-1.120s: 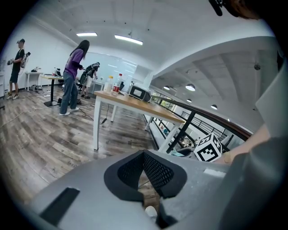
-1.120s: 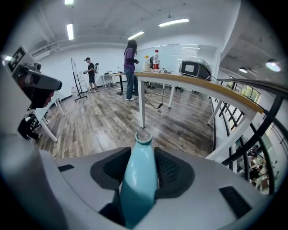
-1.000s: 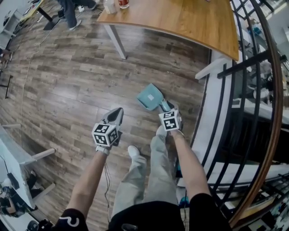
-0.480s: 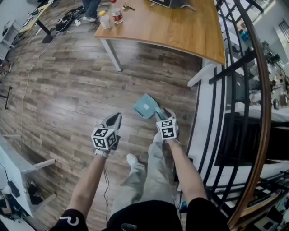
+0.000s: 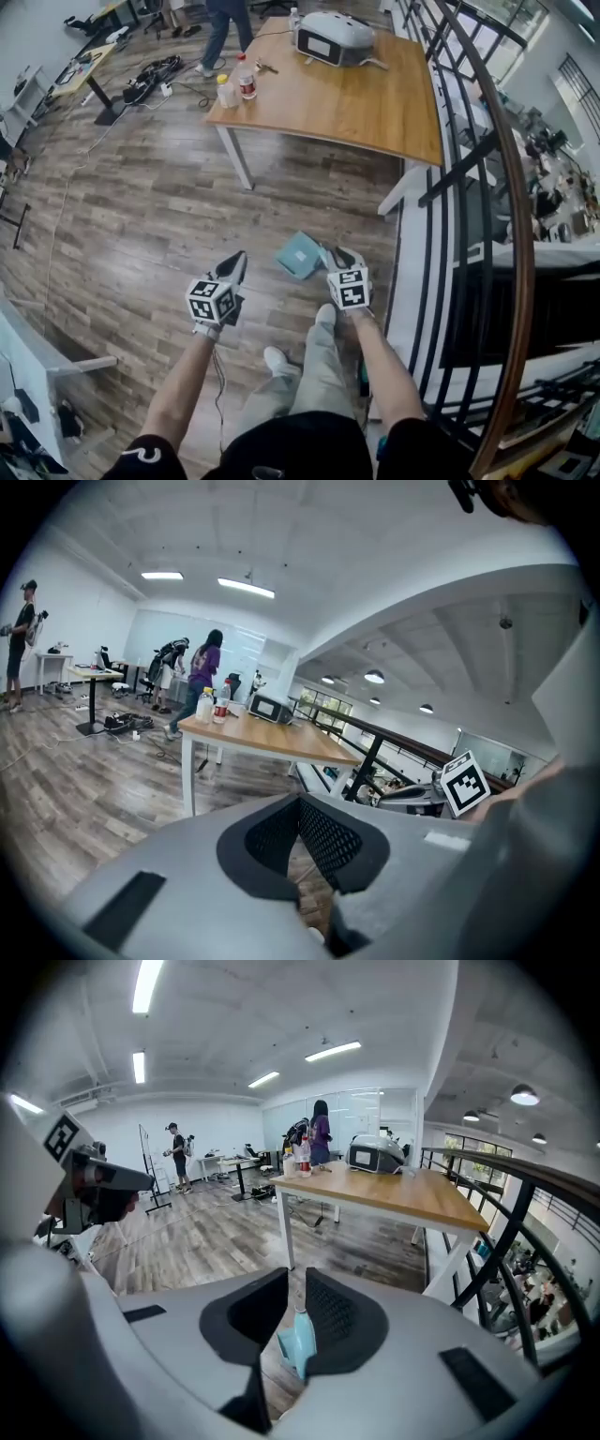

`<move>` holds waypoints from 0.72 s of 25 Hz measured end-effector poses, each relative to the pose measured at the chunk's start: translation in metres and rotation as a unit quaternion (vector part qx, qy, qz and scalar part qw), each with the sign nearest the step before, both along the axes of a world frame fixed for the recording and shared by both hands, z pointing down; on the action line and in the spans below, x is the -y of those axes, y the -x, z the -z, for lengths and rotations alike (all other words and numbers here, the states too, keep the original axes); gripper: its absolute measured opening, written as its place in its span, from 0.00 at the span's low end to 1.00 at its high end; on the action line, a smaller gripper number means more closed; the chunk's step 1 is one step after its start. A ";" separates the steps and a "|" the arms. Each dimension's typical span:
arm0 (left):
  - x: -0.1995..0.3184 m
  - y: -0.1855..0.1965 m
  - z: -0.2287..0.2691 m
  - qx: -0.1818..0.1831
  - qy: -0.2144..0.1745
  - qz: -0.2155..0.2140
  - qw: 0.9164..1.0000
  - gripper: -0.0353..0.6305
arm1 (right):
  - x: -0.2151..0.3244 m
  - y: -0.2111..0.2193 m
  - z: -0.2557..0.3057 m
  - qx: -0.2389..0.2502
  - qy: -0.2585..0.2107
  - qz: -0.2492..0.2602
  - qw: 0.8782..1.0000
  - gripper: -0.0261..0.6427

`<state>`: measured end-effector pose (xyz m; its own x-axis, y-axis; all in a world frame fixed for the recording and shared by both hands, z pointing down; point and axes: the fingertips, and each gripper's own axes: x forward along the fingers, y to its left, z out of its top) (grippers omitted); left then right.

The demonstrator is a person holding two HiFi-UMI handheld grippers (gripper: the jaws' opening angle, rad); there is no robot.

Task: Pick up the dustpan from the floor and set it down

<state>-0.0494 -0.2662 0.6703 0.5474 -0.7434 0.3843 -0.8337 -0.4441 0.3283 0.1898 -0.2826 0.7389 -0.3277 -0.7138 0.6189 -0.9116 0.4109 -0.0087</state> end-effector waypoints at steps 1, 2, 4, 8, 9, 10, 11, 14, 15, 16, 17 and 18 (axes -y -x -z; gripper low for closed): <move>-0.001 0.004 0.010 0.000 -0.006 0.001 1.000 0.05 | -0.002 0.001 0.013 0.002 -0.006 0.000 1.000 0.11; -0.001 0.007 0.021 0.000 -0.013 0.003 1.000 0.05 | -0.004 0.004 0.026 0.006 -0.012 -0.001 1.000 0.09; -0.003 0.013 0.042 -0.002 -0.026 0.006 1.000 0.05 | -0.007 0.009 0.049 0.012 -0.027 0.001 1.000 0.06; -0.019 0.023 0.073 -0.006 -0.036 0.006 0.999 0.05 | -0.018 0.020 0.083 0.026 -0.053 0.006 0.998 0.04; -0.022 0.026 0.081 -0.004 -0.040 0.005 0.999 0.05 | -0.022 0.024 0.092 0.031 -0.053 0.009 0.998 0.03; -0.025 0.029 0.089 -0.001 -0.046 0.004 0.999 0.05 | -0.025 0.029 0.102 0.035 -0.053 0.012 0.998 0.03; -0.028 0.032 0.098 0.002 -0.052 0.003 0.999 0.05 | -0.027 0.034 0.111 0.038 -0.056 0.015 0.998 0.03; -0.037 0.041 0.118 0.011 -0.064 0.000 0.998 0.05 | -0.036 0.044 0.137 0.047 -0.066 0.020 0.997 0.03; -0.040 0.043 0.124 0.013 -0.068 -0.001 0.998 0.05 | -0.038 0.047 0.145 0.052 -0.069 0.022 0.996 0.03; -0.043 0.044 0.129 0.015 -0.071 -0.001 0.997 0.05 | -0.040 0.050 0.154 0.055 -0.071 0.025 0.996 0.03; -0.045 0.046 0.135 0.015 -0.074 0.000 0.997 0.05 | -0.043 0.053 0.161 0.057 -0.071 0.029 0.995 0.03; -0.049 0.047 0.139 0.014 -0.077 0.000 0.997 0.05 | -0.046 0.056 0.167 0.058 -0.070 0.032 0.995 0.03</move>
